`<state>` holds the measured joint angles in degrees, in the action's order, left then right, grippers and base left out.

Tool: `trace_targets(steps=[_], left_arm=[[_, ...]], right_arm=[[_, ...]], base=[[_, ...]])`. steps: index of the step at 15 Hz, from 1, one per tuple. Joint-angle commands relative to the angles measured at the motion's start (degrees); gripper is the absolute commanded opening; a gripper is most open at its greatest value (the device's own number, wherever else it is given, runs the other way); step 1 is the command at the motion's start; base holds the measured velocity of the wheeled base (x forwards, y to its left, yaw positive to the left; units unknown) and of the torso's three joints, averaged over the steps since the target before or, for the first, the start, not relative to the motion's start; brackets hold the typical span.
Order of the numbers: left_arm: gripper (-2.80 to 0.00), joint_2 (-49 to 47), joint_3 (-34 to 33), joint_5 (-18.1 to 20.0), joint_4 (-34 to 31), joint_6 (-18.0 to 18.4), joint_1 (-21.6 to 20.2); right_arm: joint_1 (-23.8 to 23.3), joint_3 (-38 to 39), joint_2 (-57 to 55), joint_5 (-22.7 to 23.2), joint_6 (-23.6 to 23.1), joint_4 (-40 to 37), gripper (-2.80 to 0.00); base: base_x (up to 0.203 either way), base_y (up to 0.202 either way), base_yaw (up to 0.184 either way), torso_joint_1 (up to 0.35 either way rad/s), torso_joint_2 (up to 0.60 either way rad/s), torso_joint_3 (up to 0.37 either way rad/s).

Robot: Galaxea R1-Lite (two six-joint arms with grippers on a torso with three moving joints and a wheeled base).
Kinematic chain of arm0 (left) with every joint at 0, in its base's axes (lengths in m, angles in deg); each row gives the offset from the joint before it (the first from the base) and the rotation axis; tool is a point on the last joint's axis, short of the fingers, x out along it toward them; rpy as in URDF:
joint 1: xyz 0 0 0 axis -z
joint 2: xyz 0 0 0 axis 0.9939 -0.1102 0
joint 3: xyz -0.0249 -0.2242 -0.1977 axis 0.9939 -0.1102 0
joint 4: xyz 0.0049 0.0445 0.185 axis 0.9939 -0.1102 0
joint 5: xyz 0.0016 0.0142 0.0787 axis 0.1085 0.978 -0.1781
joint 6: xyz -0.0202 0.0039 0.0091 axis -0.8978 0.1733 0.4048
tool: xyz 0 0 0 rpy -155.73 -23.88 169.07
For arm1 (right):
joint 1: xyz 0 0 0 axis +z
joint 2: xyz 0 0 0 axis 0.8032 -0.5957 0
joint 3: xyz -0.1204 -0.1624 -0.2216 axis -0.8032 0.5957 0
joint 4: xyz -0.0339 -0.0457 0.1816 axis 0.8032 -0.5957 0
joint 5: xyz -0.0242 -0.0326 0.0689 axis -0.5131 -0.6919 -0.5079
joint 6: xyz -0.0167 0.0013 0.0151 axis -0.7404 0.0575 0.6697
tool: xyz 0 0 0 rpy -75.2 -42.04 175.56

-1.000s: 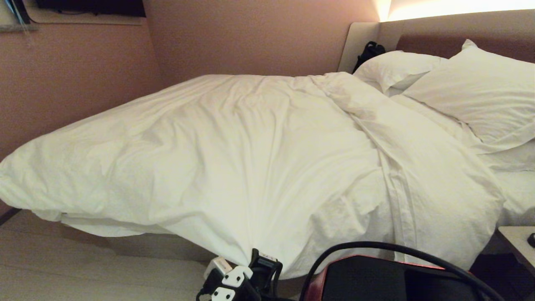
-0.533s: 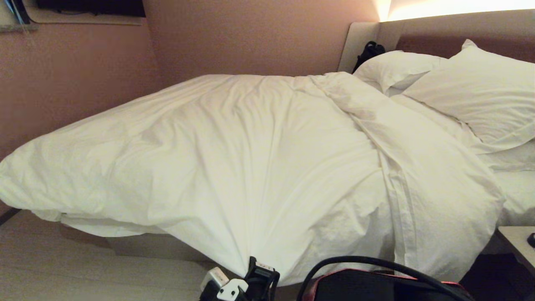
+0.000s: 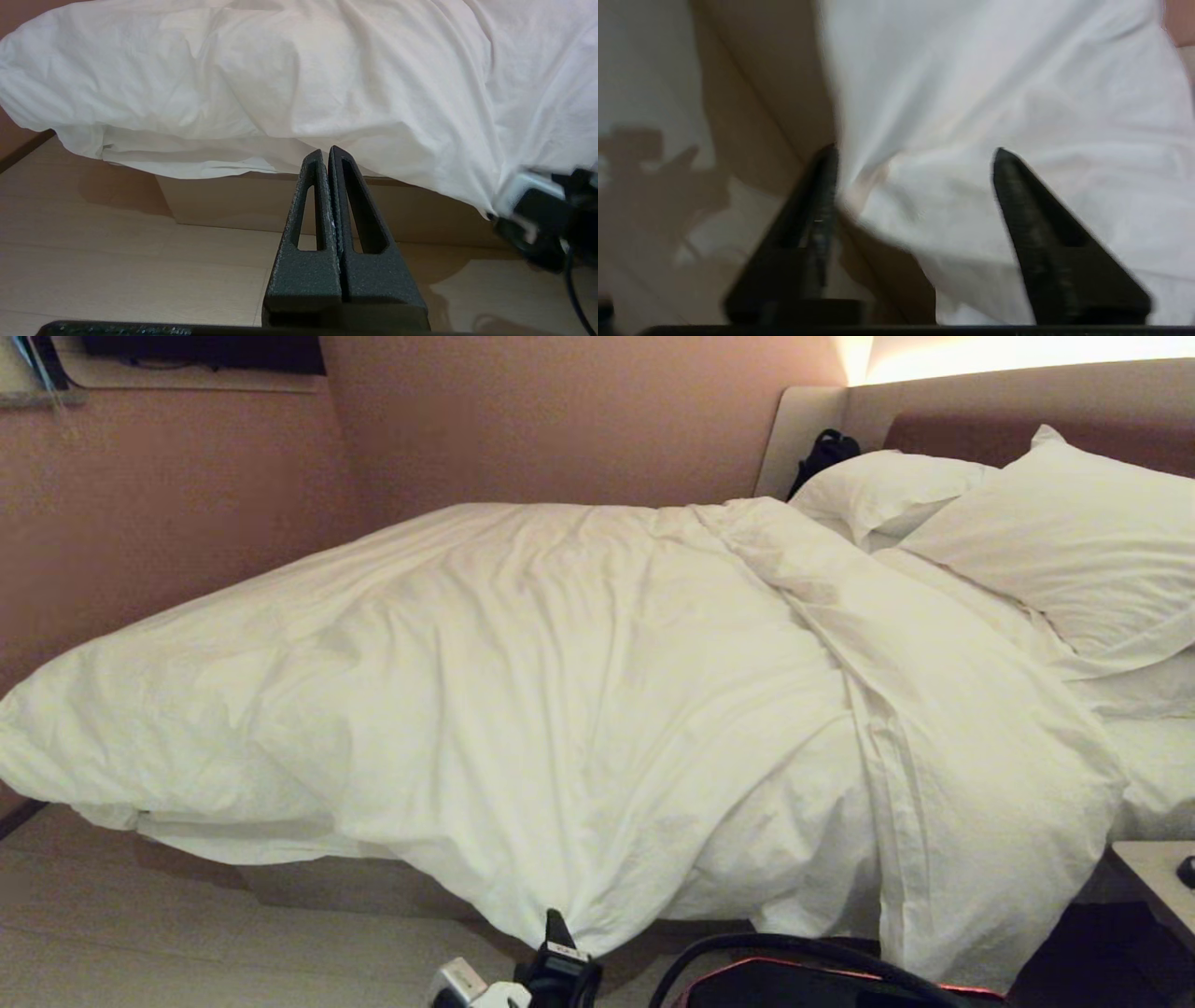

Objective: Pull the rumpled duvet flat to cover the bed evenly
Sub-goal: Flatten the corners of the folded blanket

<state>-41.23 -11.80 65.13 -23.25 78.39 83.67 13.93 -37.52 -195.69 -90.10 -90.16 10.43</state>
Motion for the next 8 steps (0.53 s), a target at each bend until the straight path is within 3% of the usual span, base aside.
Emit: trace_targets(steps=[1,5,8], left_arm=[[-2.80,0.00,0.00,-0.04,0.05,-0.01,0.00],[-2.80,0.00,0.00,-0.04,0.05,-0.01,0.00],[-2.80,0.00,0.00,-0.04,0.05,-0.01,0.00]], right_arm=[[0.02,-3.48,-0.03,-0.26,-0.18,0.30,0.00],[-1.83,-18.13,-0.44,-0.23,-0.62,-2.34,0.00],[-8.32,-25.38,-0.97,-0.65,-0.66,-3.92,0.00]], base=[[0.000,0.000,0.000,0.000,0.00,0.000],[0.000,0.000,0.000,0.000,0.00,0.000],[0.000,0.000,0.000,0.000,0.00,0.000]])
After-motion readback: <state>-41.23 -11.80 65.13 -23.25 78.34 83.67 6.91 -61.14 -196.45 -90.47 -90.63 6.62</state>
